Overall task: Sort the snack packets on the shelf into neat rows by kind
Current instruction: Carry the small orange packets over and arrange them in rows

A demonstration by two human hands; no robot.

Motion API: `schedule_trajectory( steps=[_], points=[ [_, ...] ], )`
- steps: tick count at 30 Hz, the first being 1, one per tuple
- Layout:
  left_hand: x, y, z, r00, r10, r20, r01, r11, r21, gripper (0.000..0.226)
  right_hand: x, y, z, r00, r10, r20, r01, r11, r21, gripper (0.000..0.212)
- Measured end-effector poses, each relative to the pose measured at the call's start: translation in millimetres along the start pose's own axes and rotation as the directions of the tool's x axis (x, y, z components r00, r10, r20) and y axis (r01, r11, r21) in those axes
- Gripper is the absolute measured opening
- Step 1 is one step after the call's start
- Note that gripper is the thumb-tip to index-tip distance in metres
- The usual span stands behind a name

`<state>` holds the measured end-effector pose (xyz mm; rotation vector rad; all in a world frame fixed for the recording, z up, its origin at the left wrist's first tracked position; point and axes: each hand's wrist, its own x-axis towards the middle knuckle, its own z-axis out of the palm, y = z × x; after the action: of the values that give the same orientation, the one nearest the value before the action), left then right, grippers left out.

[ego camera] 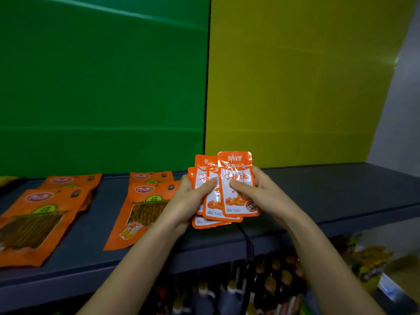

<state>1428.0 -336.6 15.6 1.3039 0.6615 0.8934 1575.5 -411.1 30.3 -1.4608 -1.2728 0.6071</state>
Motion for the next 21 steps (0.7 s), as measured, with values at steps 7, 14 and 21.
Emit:
schedule_trajectory(
  steps=[7, 14, 21],
  points=[
    [45.1, 26.3, -38.0, 0.97, 0.058, -0.236, -0.052, 0.998, 0.031, 0.046, 89.5, 16.6, -3.7, 0.996, -0.01, -0.09, 0.013, 0.999, 0.032, 0.02],
    [78.1, 37.5, -62.7, 0.933, 0.033, -0.359, 0.013, 0.992, 0.125, 0.053, 166.8, 90.4, 7.3, 0.972, 0.232, -0.042, -0.235, 0.942, -0.239, 0.028],
    [93.4, 38.3, -56.6, 0.922, -0.012, -0.388, 0.077, 0.985, 0.153, 0.027, 201.7, 110.7, 20.2, 0.978, 0.179, -0.11, -0.209, 0.777, -0.594, 0.046]
  ],
)
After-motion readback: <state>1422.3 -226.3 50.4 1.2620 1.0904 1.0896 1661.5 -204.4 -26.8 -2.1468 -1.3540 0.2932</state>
